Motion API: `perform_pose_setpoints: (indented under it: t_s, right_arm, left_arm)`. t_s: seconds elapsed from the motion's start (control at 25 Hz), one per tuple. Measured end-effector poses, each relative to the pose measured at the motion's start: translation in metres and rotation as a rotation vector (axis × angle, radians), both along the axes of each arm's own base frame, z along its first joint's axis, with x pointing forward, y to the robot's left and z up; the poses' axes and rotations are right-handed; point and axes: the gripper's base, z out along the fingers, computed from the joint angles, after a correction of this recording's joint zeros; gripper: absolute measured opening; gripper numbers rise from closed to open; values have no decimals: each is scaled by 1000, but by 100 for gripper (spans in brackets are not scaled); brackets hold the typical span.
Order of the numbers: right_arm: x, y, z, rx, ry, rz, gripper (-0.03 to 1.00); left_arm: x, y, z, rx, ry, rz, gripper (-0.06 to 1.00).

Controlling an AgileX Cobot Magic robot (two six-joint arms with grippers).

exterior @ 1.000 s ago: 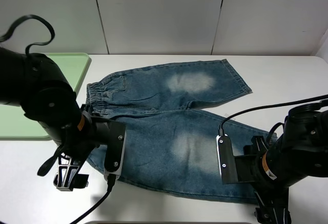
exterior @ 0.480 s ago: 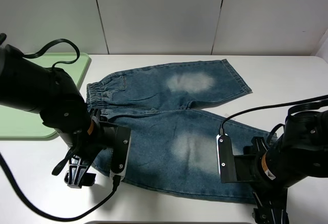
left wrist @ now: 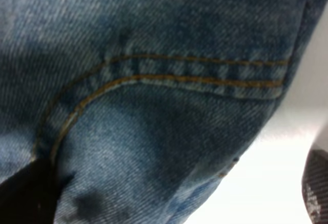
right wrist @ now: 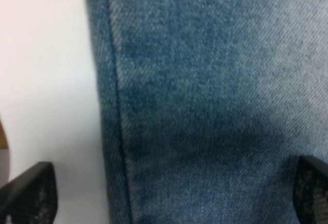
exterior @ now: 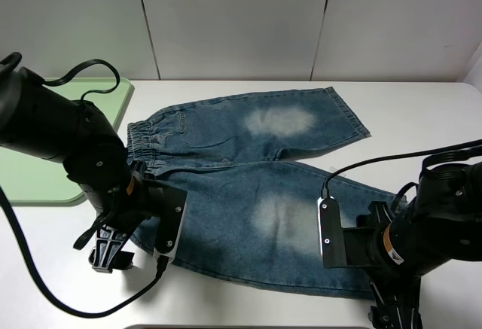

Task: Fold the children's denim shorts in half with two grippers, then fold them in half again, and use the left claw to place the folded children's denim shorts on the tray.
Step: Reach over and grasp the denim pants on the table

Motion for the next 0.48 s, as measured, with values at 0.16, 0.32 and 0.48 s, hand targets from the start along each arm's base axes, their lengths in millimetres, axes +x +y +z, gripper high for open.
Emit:
perform_pose_setpoints:
  t_s: [0.16, 0.32, 0.48]
  right_arm:
    - [0, 0, 0, 2, 0, -2, 70]
    - [0, 0, 0, 5, -1, -2, 70]
    - [0, 1, 0, 6, -1, -3, 70]
  left_arm:
    - [0, -1, 0, -7, -2, -6, 82]
    - [3, -4, -1, -41, -30, -15, 55]
    - [5, -6, -3, -65, -49, -23, 22]
